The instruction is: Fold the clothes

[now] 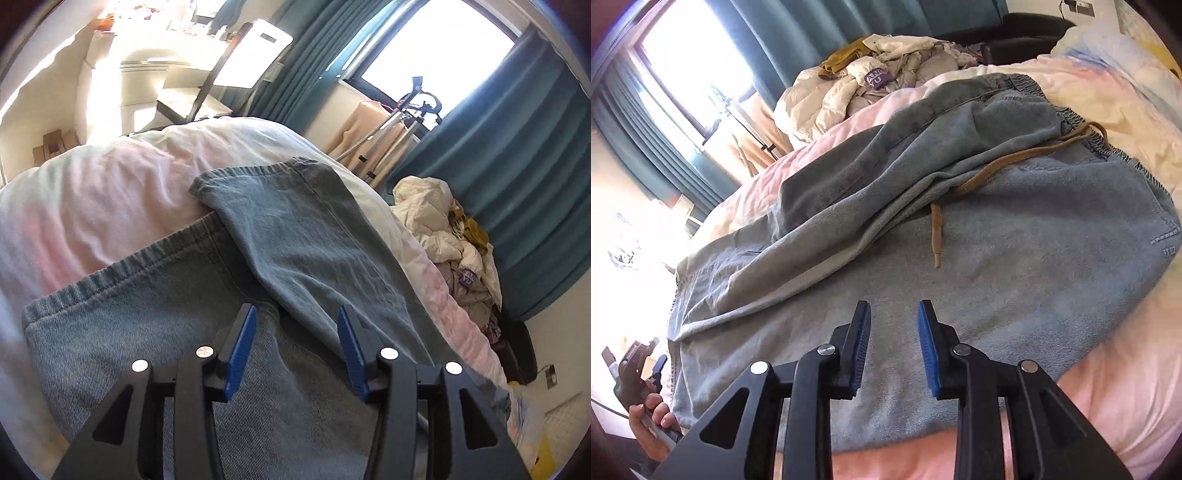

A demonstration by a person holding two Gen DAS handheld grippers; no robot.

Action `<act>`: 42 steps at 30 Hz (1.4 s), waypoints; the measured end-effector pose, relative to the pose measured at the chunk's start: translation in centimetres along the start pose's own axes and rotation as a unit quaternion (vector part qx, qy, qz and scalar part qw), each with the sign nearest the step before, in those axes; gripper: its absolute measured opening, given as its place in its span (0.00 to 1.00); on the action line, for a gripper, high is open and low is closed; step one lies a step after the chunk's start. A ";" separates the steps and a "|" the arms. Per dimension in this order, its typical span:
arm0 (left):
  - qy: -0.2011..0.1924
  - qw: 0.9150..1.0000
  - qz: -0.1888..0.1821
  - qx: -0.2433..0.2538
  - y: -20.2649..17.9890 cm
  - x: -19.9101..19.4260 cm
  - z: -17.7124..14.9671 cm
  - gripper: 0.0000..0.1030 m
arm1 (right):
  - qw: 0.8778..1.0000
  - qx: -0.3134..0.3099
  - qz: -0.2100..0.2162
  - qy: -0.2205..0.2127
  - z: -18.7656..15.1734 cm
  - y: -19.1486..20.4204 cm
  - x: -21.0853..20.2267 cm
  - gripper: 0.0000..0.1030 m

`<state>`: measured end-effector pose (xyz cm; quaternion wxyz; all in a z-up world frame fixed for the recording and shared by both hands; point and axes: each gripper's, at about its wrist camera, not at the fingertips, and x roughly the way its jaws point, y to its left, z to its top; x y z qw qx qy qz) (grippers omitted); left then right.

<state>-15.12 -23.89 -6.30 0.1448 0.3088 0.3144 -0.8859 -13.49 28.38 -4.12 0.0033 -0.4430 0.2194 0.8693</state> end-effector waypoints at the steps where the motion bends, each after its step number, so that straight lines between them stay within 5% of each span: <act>1: 0.000 1.000 -0.006 0.019 -0.8 -0.5 -0.5 0.45 | 1.000 -0.004 0.001 -0.005 0.2 0.0 -0.3 0.27; 9: -0.003 0.980 -0.071 0.185 -9.7 -3.6 -4.9 0.46 | 0.999 -0.034 -0.013 -0.024 1.4 -1.2 -0.7 0.28; 18: 0.086 0.939 -0.144 0.301 -24.6 1.4 -11.1 0.46 | 1.000 0.000 0.000 -0.024 2.0 -4.9 -1.0 0.34; 24: 0.123 0.926 -0.117 0.337 -32.8 7.5 -13.6 0.46 | 0.999 0.042 0.019 -0.003 2.0 -7.4 0.5 0.34; 33: 0.160 0.930 -0.021 0.331 -35.7 15.8 -14.3 0.45 | 0.997 0.058 0.038 0.022 1.9 -8.3 3.1 0.34; 39: 0.168 0.926 0.003 0.339 -36.2 18.2 -15.7 0.12 | 0.995 0.084 0.054 0.020 2.1 -9.2 3.0 0.34; 42: 0.170 0.922 0.017 0.348 -36.4 19.1 -16.7 0.08 | 0.994 0.090 0.055 0.021 2.1 -9.4 3.0 0.34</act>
